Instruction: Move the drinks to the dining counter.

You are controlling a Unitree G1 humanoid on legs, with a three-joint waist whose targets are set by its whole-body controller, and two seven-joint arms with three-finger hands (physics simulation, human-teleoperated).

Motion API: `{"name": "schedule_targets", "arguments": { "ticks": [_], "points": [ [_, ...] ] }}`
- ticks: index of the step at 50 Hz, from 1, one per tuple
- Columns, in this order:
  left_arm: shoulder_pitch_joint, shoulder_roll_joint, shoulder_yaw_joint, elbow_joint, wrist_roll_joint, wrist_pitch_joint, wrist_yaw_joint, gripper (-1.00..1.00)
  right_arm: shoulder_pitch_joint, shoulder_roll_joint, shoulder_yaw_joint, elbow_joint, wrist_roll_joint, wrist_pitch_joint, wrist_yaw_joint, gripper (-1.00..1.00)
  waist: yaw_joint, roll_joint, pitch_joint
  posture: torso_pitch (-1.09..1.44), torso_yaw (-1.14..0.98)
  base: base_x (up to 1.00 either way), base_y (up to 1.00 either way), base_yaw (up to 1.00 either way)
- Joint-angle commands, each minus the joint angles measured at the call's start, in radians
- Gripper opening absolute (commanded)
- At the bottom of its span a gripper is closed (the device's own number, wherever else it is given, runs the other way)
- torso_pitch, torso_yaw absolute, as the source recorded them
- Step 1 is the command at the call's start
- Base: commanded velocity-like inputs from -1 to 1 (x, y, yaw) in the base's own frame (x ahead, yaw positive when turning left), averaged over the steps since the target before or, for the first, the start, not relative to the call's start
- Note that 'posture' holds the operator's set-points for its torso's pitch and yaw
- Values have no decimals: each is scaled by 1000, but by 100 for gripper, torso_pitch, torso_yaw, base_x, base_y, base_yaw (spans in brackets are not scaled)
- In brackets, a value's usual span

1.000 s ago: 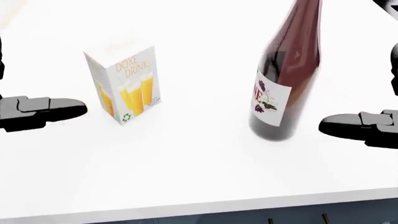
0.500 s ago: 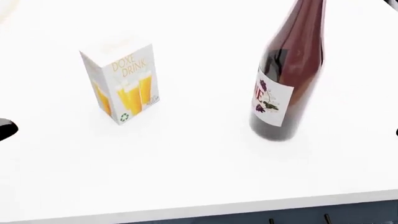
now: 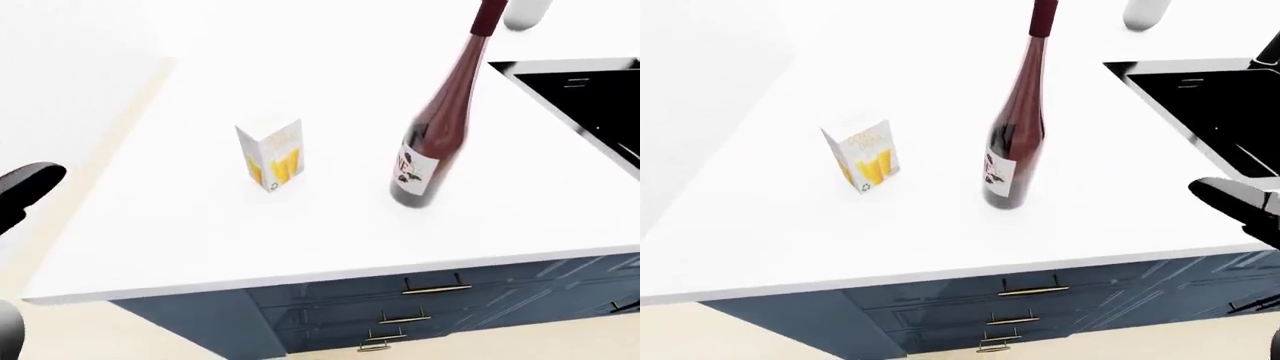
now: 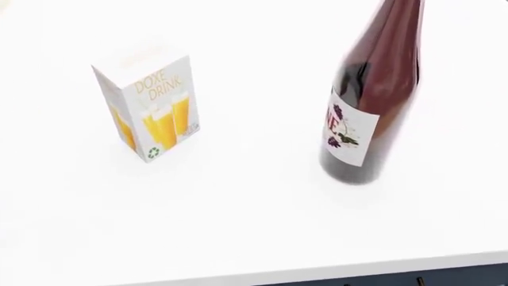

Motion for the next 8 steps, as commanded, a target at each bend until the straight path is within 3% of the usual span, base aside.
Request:
{"name": "schedule_targets", "arguments": {
  "ticks": [1, 8],
  "points": [
    [-13, 21, 22, -22, -23, -55, 38, 100, -6, -33, -50, -24, 39, -47, -23, 100, -2, 0, -14, 0, 0, 0, 0, 0],
    [14, 49, 69, -31, -76, -119, 102, 100, 25, -78, -110, -33, 122, -96, -89, 100, -3, 1, -7, 0, 0, 0, 0, 0]
  ]
}}
